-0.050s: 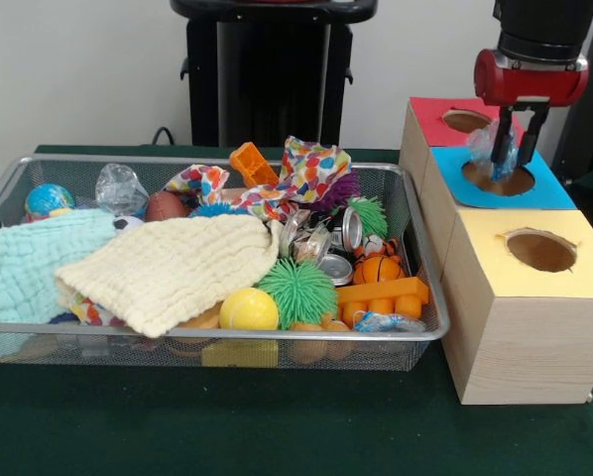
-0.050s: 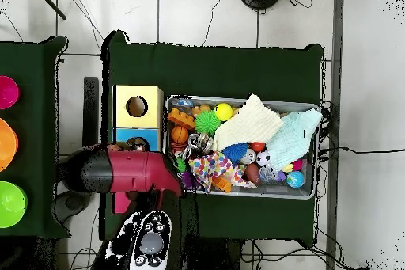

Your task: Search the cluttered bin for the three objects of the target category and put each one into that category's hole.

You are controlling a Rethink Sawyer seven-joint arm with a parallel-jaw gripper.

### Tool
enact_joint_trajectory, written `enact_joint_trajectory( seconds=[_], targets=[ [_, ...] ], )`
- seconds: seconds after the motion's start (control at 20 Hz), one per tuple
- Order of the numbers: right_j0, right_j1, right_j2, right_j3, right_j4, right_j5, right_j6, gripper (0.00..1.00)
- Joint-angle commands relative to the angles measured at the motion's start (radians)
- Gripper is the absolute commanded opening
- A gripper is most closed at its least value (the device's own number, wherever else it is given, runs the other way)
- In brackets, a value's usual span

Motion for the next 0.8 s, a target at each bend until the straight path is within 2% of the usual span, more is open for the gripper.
enact_joint_trajectory(
  seconds=[0.05,0.2,0.25,0.4,0.8],
  targets=[
    [-0.033,0.068,0.021,0.052,0.037,-0.021,0.252,1.0],
    [-0.05,0.061,0.034,0.066,0.039,-0.04,0.235,1.0],
    [-0.056,0.058,0.04,0.069,0.038,-0.052,0.226,0.0],
    [-0.056,0.053,0.042,0.079,0.058,-0.054,0.251,0.0],
    [-0.056,0.039,0.049,0.098,0.056,-0.044,0.235,0.0]
  ],
)
